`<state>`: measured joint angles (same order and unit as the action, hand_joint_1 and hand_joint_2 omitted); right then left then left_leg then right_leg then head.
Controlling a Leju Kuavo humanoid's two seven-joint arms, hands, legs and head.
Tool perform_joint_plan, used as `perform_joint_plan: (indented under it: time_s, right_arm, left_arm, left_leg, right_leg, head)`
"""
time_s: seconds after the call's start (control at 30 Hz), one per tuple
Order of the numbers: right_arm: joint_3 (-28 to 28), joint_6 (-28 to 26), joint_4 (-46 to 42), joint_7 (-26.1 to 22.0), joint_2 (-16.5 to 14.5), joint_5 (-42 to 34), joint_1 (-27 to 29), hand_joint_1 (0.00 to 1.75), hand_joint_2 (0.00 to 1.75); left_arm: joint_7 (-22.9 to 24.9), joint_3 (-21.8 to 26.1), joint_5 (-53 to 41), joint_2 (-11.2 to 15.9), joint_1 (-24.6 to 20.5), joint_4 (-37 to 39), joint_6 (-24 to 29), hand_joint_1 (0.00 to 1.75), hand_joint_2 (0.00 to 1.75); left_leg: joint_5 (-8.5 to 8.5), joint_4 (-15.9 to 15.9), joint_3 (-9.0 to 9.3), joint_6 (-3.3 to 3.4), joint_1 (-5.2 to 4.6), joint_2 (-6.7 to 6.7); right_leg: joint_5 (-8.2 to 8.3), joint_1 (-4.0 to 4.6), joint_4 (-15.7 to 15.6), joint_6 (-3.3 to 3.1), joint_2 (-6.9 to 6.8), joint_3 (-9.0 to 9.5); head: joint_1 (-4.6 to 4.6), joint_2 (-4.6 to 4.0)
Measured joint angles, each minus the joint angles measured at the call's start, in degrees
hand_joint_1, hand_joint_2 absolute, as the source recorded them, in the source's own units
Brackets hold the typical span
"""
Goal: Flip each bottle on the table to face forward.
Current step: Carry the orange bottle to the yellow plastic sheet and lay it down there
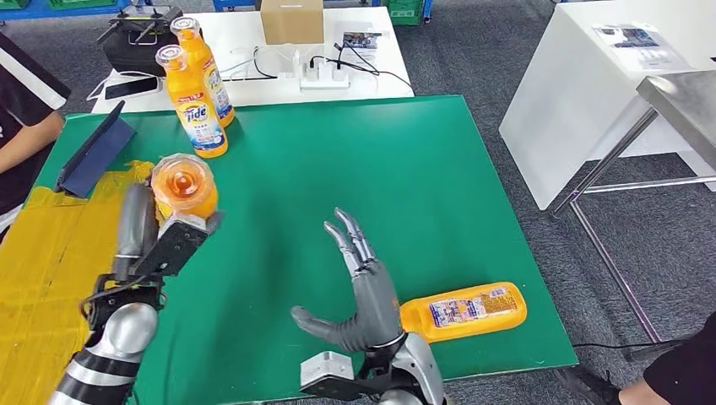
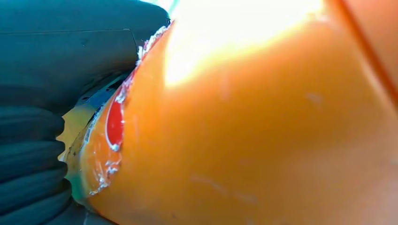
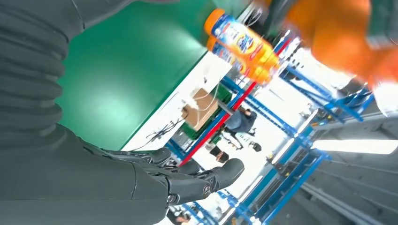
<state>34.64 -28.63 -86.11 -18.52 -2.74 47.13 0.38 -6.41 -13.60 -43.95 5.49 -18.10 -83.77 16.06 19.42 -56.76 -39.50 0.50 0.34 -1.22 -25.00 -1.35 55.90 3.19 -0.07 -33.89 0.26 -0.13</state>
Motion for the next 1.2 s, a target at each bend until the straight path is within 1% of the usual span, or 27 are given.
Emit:
perform_joint_plan:
  time_s: [0.13,0.23,0.33,0.53,0.6,0.67,0.77,0.83,0.97,1.2]
  right_arm:
    - [-4.1,2.5,-6.2,0.4,1.8,0.5,2.7,0.0,1.75]
    - [-6.2,4.5,-9.0,1.3,3.1,1.5,3.9,0.0,1.75]
    - [-7.7,5.1,-10.7,1.7,4.0,1.8,4.5,0.0,1.75]
    - [-8.6,5.2,-12.1,1.7,4.6,1.9,4.9,0.0,1.75]
    - [-8.8,6.0,-12.3,2.5,4.8,2.7,4.9,0.0,1.75]
    - [-8.8,8.5,-12.4,4.5,5.5,4.5,4.9,0.0,1.75]
    - [-9.2,12.5,-12.4,7.8,7.8,6.4,5.8,0.0,1.75]
    - [-9.9,13.4,-12.3,9.1,9.7,6.5,7.4,0.0,1.75]
    - [-11.0,13.4,-11.4,10.3,13.4,5.6,10.1,0.0,1.75]
    - [-13.0,16.9,-7.1,11.4,16.7,5.2,9.1,0.0,1.75]
  left_arm:
    - [4.7,3.6,-15.3,2.5,-2.6,4.7,1.5,1.75,1.75]
    - [7.6,4.6,-24.3,4.4,-4.5,9.4,2.1,1.75,1.75]
    - [8.1,5.3,-26.2,5.7,-5.6,13.0,2.3,1.75,1.75]
    - [8.3,5.4,-26.9,6.4,-6.4,15.9,2.4,1.75,1.75]
    - [9.5,5.4,-28.9,6.6,-6.6,16.5,1.9,1.75,1.75]
    - [12.1,5.3,-34.3,7.2,-6.9,17.6,0.6,1.75,1.75]
    - [14.7,5.0,-42.5,8.8,-7.2,21.1,-1.9,1.75,1.75]
    - [15.1,4.8,-44.7,9.5,-7.2,24.3,-3.0,1.75,1.75]
    - [16.1,3.9,-45.6,9.8,-7.9,31.8,-4.2,1.75,1.75]
    - [16.2,2.3,-45.6,9.7,-12.5,44.3,-5.0,1.75,1.75]
  left_leg:
    - [0.01,0.0,0.02,-0.01,0.0,0.02]
    - [-0.01,0.0,0.01,0.01,-0.01,0.02]
    - [-0.03,0.0,-0.01,0.03,-0.02,0.04]
    - [-0.04,0.0,-0.01,0.04,-0.01,0.03]
    - [-0.03,0.0,-0.01,0.03,-0.01,0.03]
    - [-0.02,0.0,0.0,0.02,0.0,0.04]
    - [-0.01,0.0,0.02,0.0,0.0,0.05]
    - [0.0,0.0,0.02,0.0,-0.01,-0.02]
    - [0.01,0.0,-0.09,0.02,-0.04,-0.05]
    - [-0.06,0.0,-0.16,0.06,-0.03,0.05]
  right_leg:
    - [-0.04,-0.01,0.0,-0.09,0.01,-0.13]
    - [0.02,-0.01,0.0,-0.01,0.01,-0.06]
    - [0.07,-0.02,0.0,0.02,0.01,0.25]
    - [0.07,-0.01,0.0,0.02,0.01,0.37]
    - [0.06,0.0,0.0,0.01,0.01,0.37]
    - [0.06,0.0,0.0,0.01,0.01,0.37]
    - [0.02,-0.01,0.0,-0.03,0.01,0.06]
    - [-0.05,-0.02,0.0,-0.06,-0.01,-0.15]
    - [0.01,-0.05,0.0,0.01,-0.01,-0.01]
    - [0.14,-0.04,0.0,0.07,0.01,0.2]
  head:
    - [0.01,0.0]
    - [0.02,0.0]
    - [0.0,0.0]
    - [0.0,0.0]
    - [0.0,0.0]
    - [0.0,0.0]
    - [0.0,0.0]
    - [0.0,0.0]
    - [0.0,0.0]
    - [0.0,0.0]
